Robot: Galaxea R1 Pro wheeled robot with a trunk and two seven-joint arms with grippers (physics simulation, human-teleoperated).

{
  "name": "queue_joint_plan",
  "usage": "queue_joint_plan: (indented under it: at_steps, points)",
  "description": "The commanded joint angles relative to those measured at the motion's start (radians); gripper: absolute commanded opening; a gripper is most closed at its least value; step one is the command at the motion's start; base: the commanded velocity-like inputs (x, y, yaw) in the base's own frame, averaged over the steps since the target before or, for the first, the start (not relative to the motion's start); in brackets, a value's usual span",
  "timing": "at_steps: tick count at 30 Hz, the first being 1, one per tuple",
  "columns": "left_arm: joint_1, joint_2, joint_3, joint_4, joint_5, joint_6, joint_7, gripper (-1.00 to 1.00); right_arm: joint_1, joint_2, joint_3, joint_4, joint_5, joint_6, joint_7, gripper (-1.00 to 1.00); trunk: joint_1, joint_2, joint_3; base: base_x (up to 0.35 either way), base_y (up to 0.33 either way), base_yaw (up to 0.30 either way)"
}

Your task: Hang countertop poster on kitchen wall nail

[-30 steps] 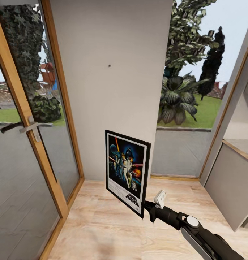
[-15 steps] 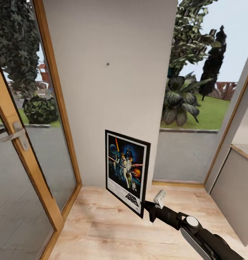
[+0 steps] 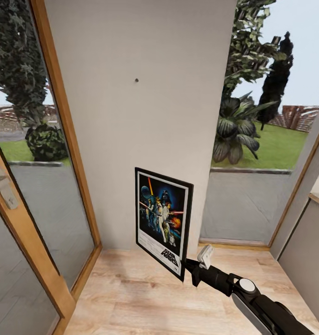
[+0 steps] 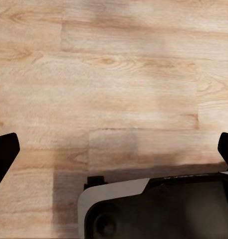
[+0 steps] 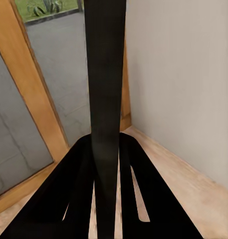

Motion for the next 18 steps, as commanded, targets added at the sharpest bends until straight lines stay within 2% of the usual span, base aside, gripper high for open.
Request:
queue_joint_plan:
  at_steps: [1, 8, 10, 13, 16, 18]
  points:
    - [0.000, -0.001, 0.006, -0.001, -0.011, -0.003, -0.006, 1.00, -0.002, -0.001, 0.004, 0.001, -0.011, -0.002, 0.004, -1.00, 0.001, -0.002, -0.002, 0.175, 0.000, 0.000]
    - [0.000, -0.001, 0.007, 0.002, -0.009, -0.005, -0.006, 1.00, -0.002, -0.002, -0.005, -0.012, -0.016, 0.004, 0.018, -1.00, 0.001, -0.002, -0.002, 0.027, 0.000, 0.000]
    - [0.000, -0.002, 0.008, 0.003, -0.009, -0.004, -0.006, 1.00, -0.003, -0.002, -0.007, -0.045, -0.016, 0.009, 0.029, -1.00, 0.001, -0.002, -0.002, 0.000, 0.000, 0.000]
    - [0.000, -0.002, 0.009, 0.004, -0.008, -0.004, -0.006, 1.00, -0.008, -0.003, -0.007, -0.087, -0.015, 0.067, 0.033, -1.00, 0.001, -0.002, -0.002, 0.000, 0.000, 0.000]
    - [0.000, -0.002, 0.009, 0.004, -0.008, -0.004, -0.006, 1.00, -0.014, -0.004, -0.009, -0.165, -0.014, 0.184, 0.034, -1.00, 0.001, -0.002, -0.002, 0.000, 0.000, 0.000]
    - [0.000, -0.002, 0.009, 0.005, -0.008, -0.003, -0.006, 1.00, -0.036, -0.005, -0.027, -0.211, -0.015, 0.246, 0.042, -1.00, 0.001, -0.002, -0.002, 0.000, 0.000, 0.000]
